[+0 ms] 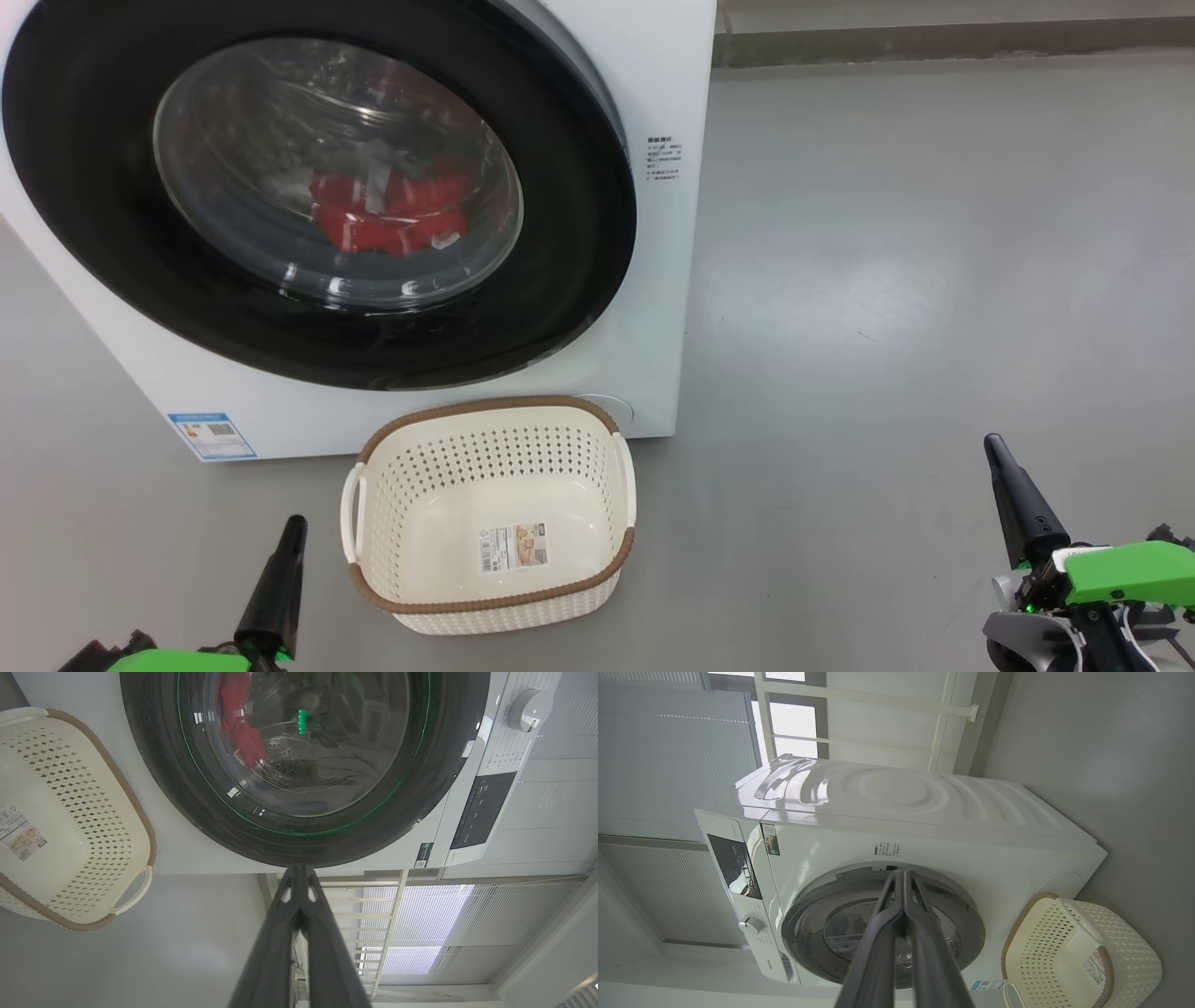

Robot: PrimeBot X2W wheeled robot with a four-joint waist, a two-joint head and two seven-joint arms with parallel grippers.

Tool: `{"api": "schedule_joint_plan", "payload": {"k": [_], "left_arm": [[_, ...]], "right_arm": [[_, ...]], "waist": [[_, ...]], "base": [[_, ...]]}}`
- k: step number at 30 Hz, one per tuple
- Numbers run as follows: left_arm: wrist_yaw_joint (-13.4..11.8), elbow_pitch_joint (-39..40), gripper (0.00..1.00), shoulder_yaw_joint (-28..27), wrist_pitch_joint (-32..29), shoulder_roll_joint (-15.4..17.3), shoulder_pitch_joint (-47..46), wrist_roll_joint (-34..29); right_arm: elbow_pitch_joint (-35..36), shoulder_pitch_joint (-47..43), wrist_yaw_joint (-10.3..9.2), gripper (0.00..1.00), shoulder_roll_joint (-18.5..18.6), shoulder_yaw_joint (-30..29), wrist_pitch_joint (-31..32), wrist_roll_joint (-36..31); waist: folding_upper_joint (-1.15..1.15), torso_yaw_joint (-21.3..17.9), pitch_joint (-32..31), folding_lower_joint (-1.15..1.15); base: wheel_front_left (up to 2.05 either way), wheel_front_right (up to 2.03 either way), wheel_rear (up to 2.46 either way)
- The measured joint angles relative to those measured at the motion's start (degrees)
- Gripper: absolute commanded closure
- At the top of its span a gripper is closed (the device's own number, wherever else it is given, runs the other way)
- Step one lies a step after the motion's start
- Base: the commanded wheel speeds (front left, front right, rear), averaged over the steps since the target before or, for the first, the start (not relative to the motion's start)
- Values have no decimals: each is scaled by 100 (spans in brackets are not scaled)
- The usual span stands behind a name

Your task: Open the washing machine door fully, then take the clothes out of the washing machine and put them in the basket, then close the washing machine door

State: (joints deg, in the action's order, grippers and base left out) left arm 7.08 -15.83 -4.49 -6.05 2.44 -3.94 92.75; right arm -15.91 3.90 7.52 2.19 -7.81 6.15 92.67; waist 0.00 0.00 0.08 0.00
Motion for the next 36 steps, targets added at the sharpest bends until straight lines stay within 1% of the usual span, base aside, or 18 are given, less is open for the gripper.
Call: {"api": "schedule_joint_plan", "payload": {"k": [19, 20, 25, 36], "left_arm": [[0, 0, 100, 0, 0, 0, 0, 0], [0, -22, 0, 8, 3, 0, 9, 3], [-8, -271, 0, 54, 10, -43, 198, 10], [-8, -176, 0, 127, 170, -58, 257, -65]], "right_arm": [[0, 0, 0, 100, 0, 0, 0, 0], [-22, -8, 1, 0, -7, 0, -2, 2], [-283, -205, 0, 0, -113, 11, -9, 2], [-234, -272, 0, 0, -99, 132, -166, -63]], "waist": [[0, 0, 0, 0], [0, 0, 0, 0], [0, 0, 2, 0], [0, 19, 11, 1]], "base": [[0, 0, 0], [0, 0, 0], [0, 0, 0], [0, 0, 0]]}}
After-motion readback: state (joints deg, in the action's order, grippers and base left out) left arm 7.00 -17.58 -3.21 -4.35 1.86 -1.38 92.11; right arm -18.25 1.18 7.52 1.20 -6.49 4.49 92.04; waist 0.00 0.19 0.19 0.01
